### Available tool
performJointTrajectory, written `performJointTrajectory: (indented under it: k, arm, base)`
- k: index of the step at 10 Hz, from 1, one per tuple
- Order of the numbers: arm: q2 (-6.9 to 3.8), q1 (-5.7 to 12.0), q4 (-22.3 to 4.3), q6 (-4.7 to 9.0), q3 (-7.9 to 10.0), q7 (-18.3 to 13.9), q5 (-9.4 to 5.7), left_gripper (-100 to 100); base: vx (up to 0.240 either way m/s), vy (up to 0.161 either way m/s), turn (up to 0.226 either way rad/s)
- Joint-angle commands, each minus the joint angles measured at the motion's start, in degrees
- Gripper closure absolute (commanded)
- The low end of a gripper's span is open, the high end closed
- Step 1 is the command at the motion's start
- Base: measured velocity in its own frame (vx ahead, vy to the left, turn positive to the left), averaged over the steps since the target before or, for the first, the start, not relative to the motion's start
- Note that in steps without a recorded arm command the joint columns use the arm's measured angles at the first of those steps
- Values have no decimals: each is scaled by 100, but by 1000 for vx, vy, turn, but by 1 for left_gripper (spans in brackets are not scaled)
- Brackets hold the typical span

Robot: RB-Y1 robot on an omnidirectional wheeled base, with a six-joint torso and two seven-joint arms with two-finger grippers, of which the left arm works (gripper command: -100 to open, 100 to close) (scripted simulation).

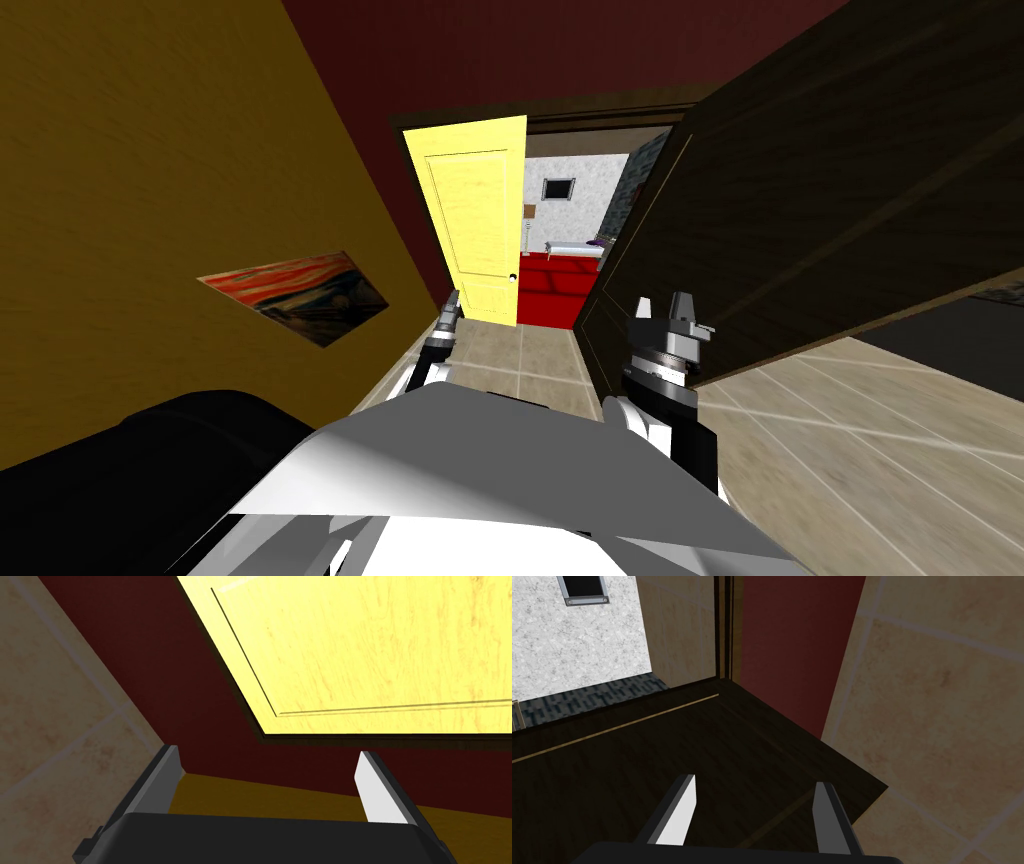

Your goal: Pull the door open

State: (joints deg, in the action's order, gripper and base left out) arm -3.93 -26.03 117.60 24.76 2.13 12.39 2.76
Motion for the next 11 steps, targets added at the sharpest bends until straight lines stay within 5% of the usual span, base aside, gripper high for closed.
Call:
performJointTrajectory:
  k: [1, 11]
  arm:
    - [-6, 62, -165, 44, 50, 180, 56, -100]
    - [-96, 369, -1267, 398, 445, 1255, 369, -100]
  base:
    - [96, -6, -32]
    - [100, -18, -33]
